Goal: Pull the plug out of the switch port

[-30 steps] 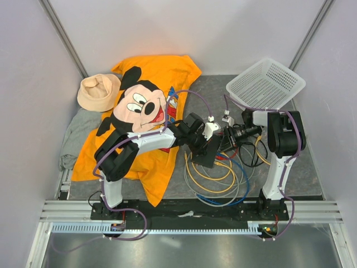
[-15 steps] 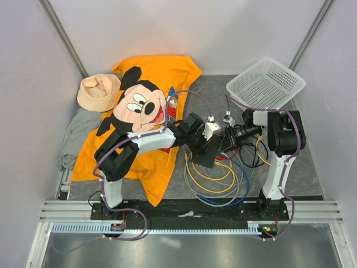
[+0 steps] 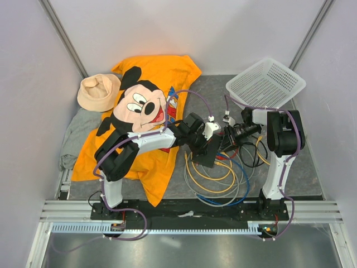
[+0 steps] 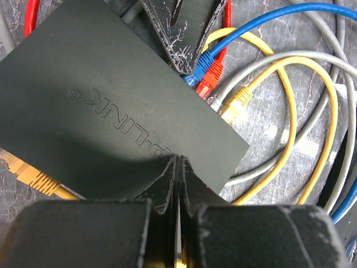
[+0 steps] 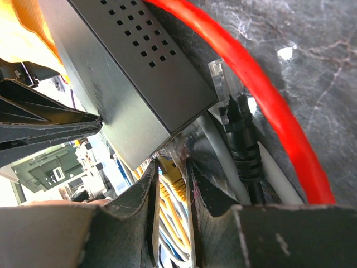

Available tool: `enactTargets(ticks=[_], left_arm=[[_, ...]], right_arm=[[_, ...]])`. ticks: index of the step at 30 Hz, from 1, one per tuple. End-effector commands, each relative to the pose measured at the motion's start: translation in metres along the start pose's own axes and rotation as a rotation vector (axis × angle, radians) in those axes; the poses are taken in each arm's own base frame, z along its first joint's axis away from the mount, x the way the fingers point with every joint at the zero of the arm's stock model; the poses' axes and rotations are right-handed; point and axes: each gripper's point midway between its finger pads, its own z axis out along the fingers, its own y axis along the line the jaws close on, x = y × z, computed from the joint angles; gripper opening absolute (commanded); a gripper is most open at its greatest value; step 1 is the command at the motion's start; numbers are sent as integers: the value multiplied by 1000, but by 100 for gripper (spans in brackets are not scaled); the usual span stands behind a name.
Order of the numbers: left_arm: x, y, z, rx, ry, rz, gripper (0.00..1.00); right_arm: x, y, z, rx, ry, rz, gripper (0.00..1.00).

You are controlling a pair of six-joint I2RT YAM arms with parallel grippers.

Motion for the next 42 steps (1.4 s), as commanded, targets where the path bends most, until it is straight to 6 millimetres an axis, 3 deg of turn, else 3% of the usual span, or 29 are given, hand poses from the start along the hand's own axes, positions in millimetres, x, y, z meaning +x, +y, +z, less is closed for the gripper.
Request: enactTargets(ticks=[1,18,22,26,34,37,42], left_arm=[[31,4,5,-16,101,-42,1],[34,6,8,-15,104,-48,2],[34,6,8,-17,103,-48,2],[33,5,8,-14,102,-44,2],[33,5,8,-14,100,-44,2],[33,5,8,-16,99,-42,2],[34,5,8,-17,101,-44,1]], right_arm=[[-29,-71,-17,341,-42,-145,14],[-35,-89,-28,466,48,-180,16],[-33,-80,-22,359,112,-235,16],[-17,-73,-17,280,177,-268,17],[-24,-69,-21,299,132,-281,16],[-35,-44,-30,264,76,-305,16],[-65,17,-71,261,-48,-403,14]])
